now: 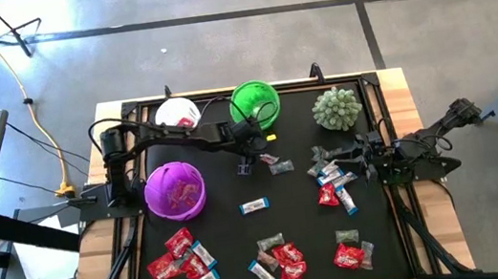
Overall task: Sort candy
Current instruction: Put the orange gummy into the violet bucket
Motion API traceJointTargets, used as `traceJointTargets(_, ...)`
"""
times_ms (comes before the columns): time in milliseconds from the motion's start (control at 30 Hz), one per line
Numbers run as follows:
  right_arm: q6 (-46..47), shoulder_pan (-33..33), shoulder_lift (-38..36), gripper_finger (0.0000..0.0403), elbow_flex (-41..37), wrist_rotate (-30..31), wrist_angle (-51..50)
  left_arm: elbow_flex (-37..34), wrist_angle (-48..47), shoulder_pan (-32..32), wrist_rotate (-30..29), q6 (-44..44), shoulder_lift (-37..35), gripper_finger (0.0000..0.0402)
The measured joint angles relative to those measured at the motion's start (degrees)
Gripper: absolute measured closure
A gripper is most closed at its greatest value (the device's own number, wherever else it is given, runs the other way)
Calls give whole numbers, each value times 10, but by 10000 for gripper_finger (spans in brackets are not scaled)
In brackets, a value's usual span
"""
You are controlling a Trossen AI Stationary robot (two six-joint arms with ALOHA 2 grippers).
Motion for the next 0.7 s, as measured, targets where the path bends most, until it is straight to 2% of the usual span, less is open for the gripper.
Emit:
traceJointTargets(267, 0, 0, 0, 276, 0, 0, 0, 44, -44, -15, -31, -4, -1, 254)
traceJointTargets(700, 0, 0, 0, 276, 0, 0, 0, 47, -49, -40, -35, -10, -1, 252)
